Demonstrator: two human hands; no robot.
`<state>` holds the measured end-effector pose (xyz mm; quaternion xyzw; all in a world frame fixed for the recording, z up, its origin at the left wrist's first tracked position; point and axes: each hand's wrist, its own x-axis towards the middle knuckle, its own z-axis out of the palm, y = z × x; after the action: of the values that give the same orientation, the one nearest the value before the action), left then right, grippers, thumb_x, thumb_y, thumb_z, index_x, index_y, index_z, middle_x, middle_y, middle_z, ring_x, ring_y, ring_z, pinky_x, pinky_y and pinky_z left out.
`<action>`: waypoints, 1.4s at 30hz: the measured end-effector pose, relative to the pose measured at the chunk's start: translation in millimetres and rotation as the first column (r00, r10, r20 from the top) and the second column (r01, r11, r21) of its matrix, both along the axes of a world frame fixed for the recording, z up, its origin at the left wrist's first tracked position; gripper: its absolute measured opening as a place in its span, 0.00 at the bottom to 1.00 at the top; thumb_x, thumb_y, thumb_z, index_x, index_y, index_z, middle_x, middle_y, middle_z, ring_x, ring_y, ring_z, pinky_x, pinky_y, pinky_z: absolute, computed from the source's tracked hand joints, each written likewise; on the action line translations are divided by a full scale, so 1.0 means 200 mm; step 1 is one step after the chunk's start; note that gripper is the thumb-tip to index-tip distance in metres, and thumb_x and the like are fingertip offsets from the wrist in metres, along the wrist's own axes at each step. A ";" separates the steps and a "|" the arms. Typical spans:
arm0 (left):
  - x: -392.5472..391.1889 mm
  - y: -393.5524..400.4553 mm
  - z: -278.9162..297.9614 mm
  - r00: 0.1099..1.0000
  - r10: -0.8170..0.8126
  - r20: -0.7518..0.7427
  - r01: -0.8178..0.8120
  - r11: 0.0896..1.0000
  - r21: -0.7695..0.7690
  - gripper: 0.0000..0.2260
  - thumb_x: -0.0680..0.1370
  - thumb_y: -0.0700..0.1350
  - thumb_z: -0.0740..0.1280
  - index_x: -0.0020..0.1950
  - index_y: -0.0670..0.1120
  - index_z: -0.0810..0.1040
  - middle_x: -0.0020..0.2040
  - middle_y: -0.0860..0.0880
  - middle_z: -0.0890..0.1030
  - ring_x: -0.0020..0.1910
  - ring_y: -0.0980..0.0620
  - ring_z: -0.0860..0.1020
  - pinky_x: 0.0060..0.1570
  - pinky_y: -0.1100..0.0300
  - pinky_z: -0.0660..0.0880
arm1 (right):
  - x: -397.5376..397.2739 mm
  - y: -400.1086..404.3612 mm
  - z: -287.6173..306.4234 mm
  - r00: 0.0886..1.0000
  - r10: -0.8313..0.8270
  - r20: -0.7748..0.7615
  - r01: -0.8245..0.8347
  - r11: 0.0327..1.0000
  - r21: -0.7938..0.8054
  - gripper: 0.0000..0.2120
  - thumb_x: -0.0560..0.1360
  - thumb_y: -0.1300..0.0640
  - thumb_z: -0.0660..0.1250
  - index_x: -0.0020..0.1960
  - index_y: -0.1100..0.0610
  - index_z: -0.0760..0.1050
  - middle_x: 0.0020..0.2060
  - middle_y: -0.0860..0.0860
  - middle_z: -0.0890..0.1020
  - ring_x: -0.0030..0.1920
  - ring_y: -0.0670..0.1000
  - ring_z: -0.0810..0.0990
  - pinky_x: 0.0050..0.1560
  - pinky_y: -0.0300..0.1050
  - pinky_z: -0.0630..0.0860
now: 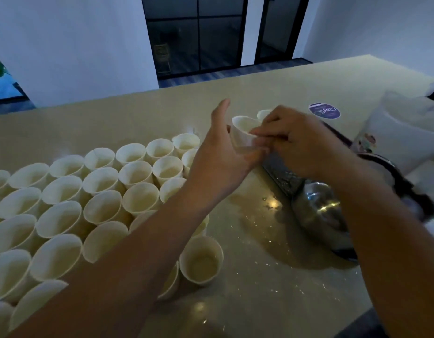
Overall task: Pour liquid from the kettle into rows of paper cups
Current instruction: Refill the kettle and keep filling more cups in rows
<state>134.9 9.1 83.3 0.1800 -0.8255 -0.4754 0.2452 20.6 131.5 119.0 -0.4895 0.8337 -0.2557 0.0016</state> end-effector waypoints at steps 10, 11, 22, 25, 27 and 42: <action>0.00 0.08 -0.24 0.921 -0.065 0.384 0.142 0.974 -0.175 0.42 0.69 0.50 0.79 0.78 0.55 0.60 0.72 0.52 0.70 0.66 0.50 0.73 0.58 0.59 0.68 | 0.02 0.32 -0.26 0.977 -0.163 0.134 0.156 0.986 0.063 0.15 0.80 0.52 0.66 0.66 0.42 0.77 0.57 0.40 0.71 0.59 0.46 0.72 0.56 0.36 0.68; -0.01 0.08 -0.25 0.902 -0.062 0.428 0.162 0.966 -0.202 0.41 0.70 0.50 0.79 0.78 0.54 0.61 0.73 0.52 0.69 0.66 0.50 0.72 0.56 0.60 0.67 | -0.01 0.37 -0.27 0.966 -0.235 0.111 0.235 0.972 0.008 0.15 0.80 0.52 0.67 0.65 0.42 0.77 0.58 0.41 0.70 0.61 0.48 0.72 0.60 0.43 0.71; -0.11 0.15 -0.29 0.827 -0.032 0.562 0.281 0.889 -0.363 0.35 0.70 0.49 0.78 0.72 0.51 0.65 0.68 0.48 0.68 0.60 0.48 0.74 0.50 0.58 0.69 | -0.17 0.59 -0.34 0.667 -0.735 0.121 0.745 0.663 -0.080 0.21 0.78 0.43 0.68 0.70 0.43 0.72 0.71 0.54 0.70 0.72 0.60 0.68 0.72 0.61 0.55; -0.10 0.14 -0.30 0.797 -0.036 0.603 0.305 0.886 -0.350 0.34 0.71 0.48 0.77 0.72 0.49 0.65 0.70 0.48 0.67 0.62 0.47 0.74 0.53 0.57 0.71 | -0.22 0.63 -0.39 0.646 -0.742 0.181 0.763 0.637 -0.114 0.21 0.79 0.39 0.65 0.70 0.42 0.73 0.65 0.55 0.75 0.66 0.60 0.73 0.69 0.64 0.64; -0.10 0.14 -0.30 0.775 -0.045 0.631 0.321 0.888 -0.330 0.36 0.71 0.48 0.78 0.73 0.49 0.64 0.72 0.48 0.66 0.64 0.46 0.73 0.57 0.55 0.72 | -0.22 0.63 -0.44 0.663 -0.711 0.234 0.748 0.612 -0.259 0.18 0.79 0.42 0.66 0.67 0.44 0.76 0.59 0.55 0.77 0.60 0.57 0.76 0.62 0.54 0.70; -0.15 0.12 -0.06 0.916 -0.058 0.398 0.220 0.900 -0.376 0.26 0.76 0.47 0.71 0.73 0.50 0.70 0.66 0.50 0.77 0.62 0.48 0.76 0.57 0.55 0.74 | -0.16 0.62 -0.37 0.834 -0.466 0.296 0.552 0.710 -0.437 0.10 0.80 0.52 0.69 0.60 0.44 0.79 0.48 0.44 0.81 0.50 0.41 0.78 0.49 0.22 0.69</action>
<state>104.5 34.0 70.3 0.1515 -0.9495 -0.2630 0.0792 -12.2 255.0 44.2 -0.2000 0.8359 -0.4947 -0.1288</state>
